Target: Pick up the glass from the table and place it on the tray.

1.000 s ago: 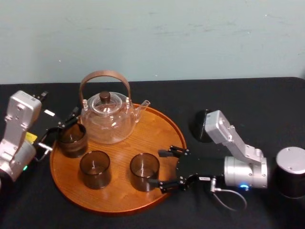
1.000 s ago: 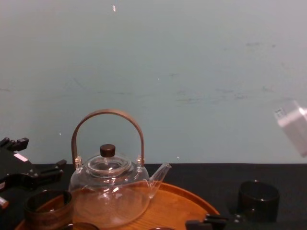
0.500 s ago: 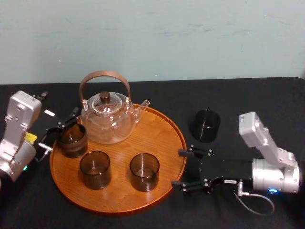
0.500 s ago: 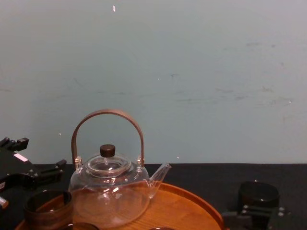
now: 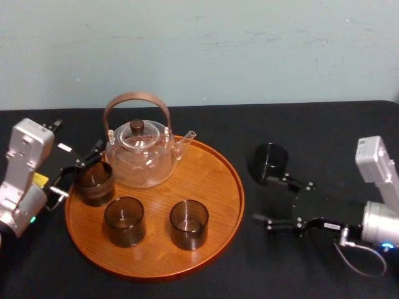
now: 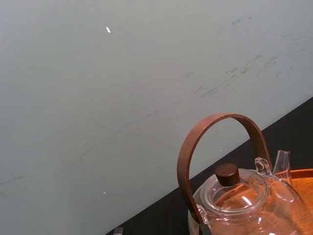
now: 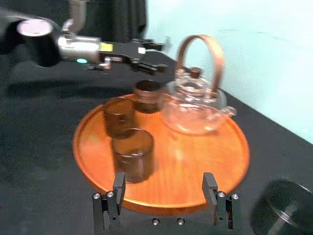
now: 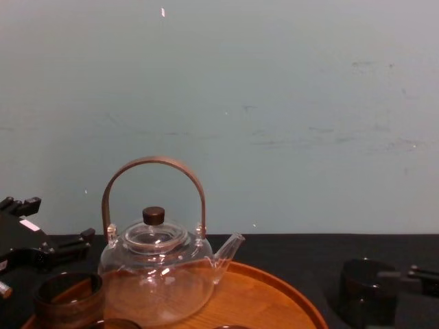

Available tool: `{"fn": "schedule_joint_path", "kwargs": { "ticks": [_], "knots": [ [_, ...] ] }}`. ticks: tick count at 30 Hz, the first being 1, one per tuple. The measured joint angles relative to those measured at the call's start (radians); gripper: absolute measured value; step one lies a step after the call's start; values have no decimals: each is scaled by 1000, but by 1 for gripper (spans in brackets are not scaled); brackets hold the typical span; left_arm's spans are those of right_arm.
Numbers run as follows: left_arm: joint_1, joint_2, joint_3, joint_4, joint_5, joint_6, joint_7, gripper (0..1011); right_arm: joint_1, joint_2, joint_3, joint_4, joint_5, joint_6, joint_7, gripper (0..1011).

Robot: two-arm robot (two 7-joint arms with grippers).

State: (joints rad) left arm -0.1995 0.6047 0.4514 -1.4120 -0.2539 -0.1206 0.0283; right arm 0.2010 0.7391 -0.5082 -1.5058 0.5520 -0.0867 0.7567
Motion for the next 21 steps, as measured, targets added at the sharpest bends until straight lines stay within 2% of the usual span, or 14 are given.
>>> {"fn": "schedule_joint_path", "kwargs": {
  "ticks": [7, 15, 21],
  "knots": [
    [0, 0, 0, 0, 0, 0, 0, 1001, -44, 4, 63, 4, 7, 40, -98, 1002],
    [0, 0, 0, 0, 0, 0, 0, 1001, -58, -14, 105, 30, 6, 80, -165, 1002],
    [0, 0, 0, 0, 0, 0, 0, 1001, -59, -27, 124, 49, 3, 105, -187, 1002]
  ]
}}
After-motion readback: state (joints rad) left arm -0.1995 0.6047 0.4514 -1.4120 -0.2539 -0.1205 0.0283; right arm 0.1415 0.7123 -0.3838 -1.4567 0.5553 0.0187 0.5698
